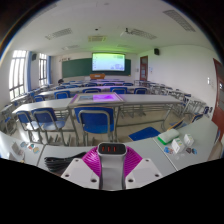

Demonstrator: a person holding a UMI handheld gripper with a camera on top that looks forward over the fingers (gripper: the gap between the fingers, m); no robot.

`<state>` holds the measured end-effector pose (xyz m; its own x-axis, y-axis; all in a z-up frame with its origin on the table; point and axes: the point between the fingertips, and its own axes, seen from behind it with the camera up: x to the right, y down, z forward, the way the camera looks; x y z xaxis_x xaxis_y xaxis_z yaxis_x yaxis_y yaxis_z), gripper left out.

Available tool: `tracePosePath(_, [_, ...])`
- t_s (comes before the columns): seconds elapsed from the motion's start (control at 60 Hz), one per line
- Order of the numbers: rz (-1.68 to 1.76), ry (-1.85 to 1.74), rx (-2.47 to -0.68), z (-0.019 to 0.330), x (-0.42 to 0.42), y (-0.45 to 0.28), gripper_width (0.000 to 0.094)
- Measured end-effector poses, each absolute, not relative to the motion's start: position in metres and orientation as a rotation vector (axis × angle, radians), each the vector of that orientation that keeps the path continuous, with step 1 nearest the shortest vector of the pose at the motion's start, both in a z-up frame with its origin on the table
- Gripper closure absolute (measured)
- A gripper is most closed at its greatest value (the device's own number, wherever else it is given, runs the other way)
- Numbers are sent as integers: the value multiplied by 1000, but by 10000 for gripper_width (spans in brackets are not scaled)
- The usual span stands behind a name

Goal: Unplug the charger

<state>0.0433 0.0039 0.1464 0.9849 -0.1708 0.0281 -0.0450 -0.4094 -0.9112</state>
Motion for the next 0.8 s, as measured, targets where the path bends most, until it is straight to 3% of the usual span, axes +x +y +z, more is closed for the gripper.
tracePosePath(0.1, [-153, 145, -2133, 69, 64, -10, 671])
tracePosePath(0.15, [-146, 145, -2186, 48, 62, -15, 644])
tracePosePath(0.25, [-113, 176, -2255, 12, 63, -21, 582])
tracePosePath(0.35, [-117, 198, -2276, 2, 70, -24, 512])
tracePosePath(0.45, [-154, 199, -2254, 15, 78, -29, 360])
tracePosePath(0.567, [-168, 184, -2225, 45, 74, -48, 70])
tracePosePath(0.6, [-171, 177, -2213, 57, 71, -56, 102])
tracePosePath(0.8, [-209, 124, -2147, 131, 39, -134, 80])
